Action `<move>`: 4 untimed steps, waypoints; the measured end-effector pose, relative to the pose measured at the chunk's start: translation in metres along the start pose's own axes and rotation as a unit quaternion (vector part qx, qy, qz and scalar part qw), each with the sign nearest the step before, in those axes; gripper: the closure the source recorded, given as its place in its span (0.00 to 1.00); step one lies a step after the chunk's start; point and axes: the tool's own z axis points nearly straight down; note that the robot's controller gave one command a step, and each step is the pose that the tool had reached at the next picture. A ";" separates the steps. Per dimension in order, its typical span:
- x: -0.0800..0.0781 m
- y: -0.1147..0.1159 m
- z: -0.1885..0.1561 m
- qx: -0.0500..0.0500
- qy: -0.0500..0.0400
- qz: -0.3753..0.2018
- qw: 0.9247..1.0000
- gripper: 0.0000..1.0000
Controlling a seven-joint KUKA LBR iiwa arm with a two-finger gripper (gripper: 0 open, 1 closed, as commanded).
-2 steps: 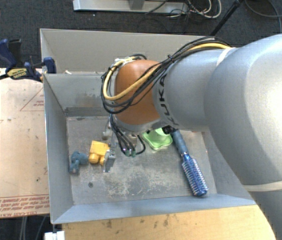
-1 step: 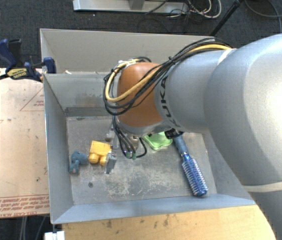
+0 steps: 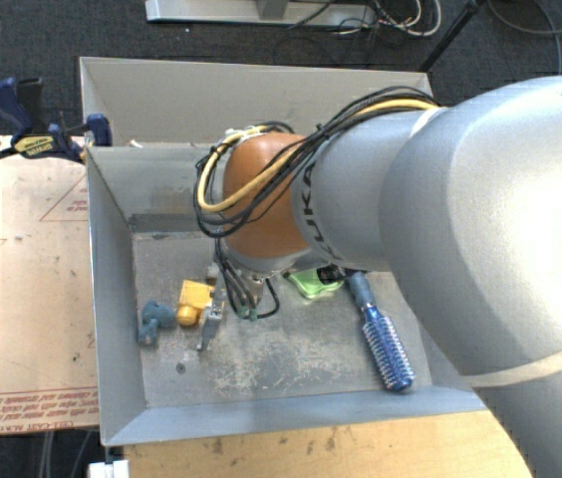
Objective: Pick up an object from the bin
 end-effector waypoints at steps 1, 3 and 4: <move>-0.002 0.001 -0.003 0.000 0.000 0.000 1.000 0.00; -0.005 0.002 -0.013 0.000 0.001 0.000 1.000 1.00; -0.007 0.004 -0.089 -0.001 -0.001 0.000 1.000 1.00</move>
Offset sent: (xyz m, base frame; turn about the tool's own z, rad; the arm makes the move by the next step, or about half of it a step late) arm 0.0000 0.0000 0.0000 0.0000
